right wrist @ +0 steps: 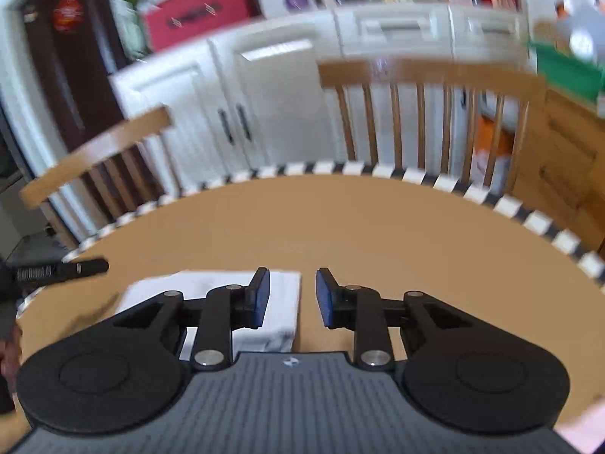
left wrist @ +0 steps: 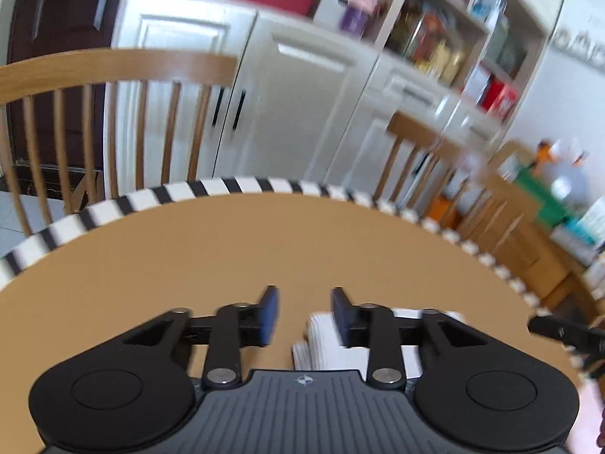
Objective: Fold clothes
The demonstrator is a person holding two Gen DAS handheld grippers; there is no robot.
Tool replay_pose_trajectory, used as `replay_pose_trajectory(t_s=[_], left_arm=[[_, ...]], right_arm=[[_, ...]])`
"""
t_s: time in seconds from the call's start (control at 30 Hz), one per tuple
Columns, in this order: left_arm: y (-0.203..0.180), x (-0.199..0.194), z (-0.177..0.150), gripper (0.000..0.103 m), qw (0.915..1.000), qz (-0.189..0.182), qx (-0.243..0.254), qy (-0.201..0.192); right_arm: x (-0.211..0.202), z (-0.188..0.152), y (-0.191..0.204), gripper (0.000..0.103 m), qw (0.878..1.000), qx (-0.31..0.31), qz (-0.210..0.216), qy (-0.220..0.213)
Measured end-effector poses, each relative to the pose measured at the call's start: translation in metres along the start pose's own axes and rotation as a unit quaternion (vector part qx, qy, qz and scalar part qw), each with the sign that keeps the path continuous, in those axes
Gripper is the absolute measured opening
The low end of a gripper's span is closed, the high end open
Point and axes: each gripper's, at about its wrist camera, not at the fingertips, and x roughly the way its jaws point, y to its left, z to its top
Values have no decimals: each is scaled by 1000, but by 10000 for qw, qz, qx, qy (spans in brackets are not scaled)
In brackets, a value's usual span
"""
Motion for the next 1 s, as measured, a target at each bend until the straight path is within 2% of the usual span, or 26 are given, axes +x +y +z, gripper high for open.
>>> replay_pose_trajectory(t_s=[0.07, 0.1, 0.13, 0.23, 0.33, 0.53, 0.6, 0.7, 0.77, 0.8, 0.83, 0.87, 0.9, 1.0], left_arm=[[-4, -44, -27, 58, 9998, -7, 219, 28], [-7, -61, -44, 58, 9995, 33, 304, 113], [-12, -77, -60, 58, 9990, 80, 383, 208], [-24, -87, -81, 58, 9982, 142, 512, 259], [-37, -94, -101, 58, 9973, 201, 636, 298], [-63, -110, -141, 58, 9949, 318, 883, 377], [-72, -115, -154, 46, 9939, 357, 965, 403], [-85, -122, -174, 45, 9922, 415, 1088, 442], [-85, -118, -175, 42, 9916, 417, 1133, 467], [-85, -116, -174, 34, 9910, 417, 1176, 477], [-86, -113, -173, 29, 9905, 417, 1218, 487], [-87, -110, -172, 17, 9894, 467, 1290, 483], [-87, -108, -170, 11, 9884, 516, 1344, 479], [-86, -103, -164, 8, 9851, 720, 1493, 463]], right_arm=[[-40, -31, 8, 36, 9998, -46, 160, 50], [-55, -50, 14, 43, 9998, -148, 104, 123], [-69, -69, 20, 43, 9994, -269, 15, 208], [-93, -118, 32, 43, 9977, -333, -106, 573], [-101, -143, 44, 43, 9965, -266, -233, 754], [-99, -138, 52, 42, 9977, -150, -321, 585], [-98, -136, 54, 36, 9978, -154, -325, 566], [-98, -142, 58, 36, 9970, -294, -272, 664], [-98, -146, 62, 36, 9964, -404, -269, 701], [-97, -147, 64, 28, 9964, -403, -238, 704], [-96, -147, 65, 13, 9966, -387, -198, 701], [-94, -147, 65, 11, 9965, -344, -198, 733], [-93, -146, 65, 6, 9964, -329, -239, 739], [-91, -140, 60, 5, 9956, -295, -453, 764]])
